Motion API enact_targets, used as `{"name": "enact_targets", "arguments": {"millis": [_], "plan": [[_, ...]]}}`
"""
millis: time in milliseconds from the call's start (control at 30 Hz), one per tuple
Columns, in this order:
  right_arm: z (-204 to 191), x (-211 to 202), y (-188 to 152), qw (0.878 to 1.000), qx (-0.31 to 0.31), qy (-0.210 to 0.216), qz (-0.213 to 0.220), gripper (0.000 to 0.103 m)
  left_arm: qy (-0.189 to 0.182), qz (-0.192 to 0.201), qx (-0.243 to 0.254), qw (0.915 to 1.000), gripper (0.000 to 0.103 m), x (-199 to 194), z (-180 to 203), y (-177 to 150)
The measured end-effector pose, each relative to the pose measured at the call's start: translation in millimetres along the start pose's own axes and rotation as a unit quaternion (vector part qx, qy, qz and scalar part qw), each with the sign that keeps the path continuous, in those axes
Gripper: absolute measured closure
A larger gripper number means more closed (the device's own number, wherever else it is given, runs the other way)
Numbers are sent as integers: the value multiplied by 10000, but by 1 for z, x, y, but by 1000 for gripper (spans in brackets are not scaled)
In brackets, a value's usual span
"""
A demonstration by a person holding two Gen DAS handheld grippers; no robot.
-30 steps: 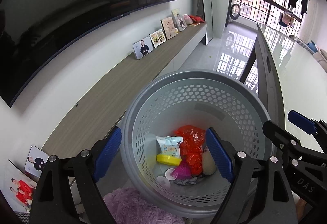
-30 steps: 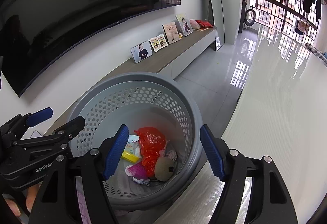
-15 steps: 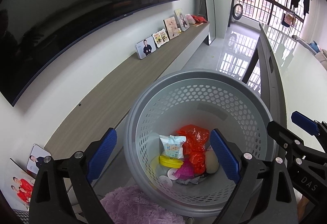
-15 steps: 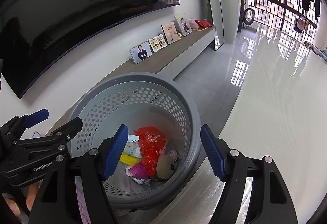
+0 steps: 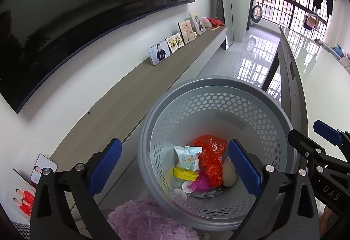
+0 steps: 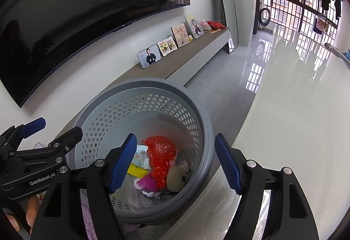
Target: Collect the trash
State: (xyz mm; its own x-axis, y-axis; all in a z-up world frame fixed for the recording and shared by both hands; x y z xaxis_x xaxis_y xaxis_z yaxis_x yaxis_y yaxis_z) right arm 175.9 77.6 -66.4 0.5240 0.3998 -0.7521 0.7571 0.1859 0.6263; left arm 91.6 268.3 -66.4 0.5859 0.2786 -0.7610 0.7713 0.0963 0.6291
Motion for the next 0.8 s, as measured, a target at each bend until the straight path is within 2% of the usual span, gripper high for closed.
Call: {"name": "enact_targets", "arguments": {"millis": [800], "plan": [[0, 1, 0, 10000, 11, -5, 8, 32, 118, -34, -62, 9999, 6, -1, -5, -1]]}}
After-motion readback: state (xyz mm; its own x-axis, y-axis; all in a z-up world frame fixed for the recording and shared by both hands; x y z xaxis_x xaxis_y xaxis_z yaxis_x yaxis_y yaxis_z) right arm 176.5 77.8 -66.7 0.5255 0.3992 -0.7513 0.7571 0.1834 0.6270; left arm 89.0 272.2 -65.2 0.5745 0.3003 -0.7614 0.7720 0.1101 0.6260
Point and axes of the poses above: each gripper's, at about its wrist camera, not at the fingertips, and x roughly the way its jaws point, z to its right, y to its top, the point moved 3 cm from there along x, roughly the way its jaws point, and after that the axes turned 9 degrees about x, right-handed, at the moved point
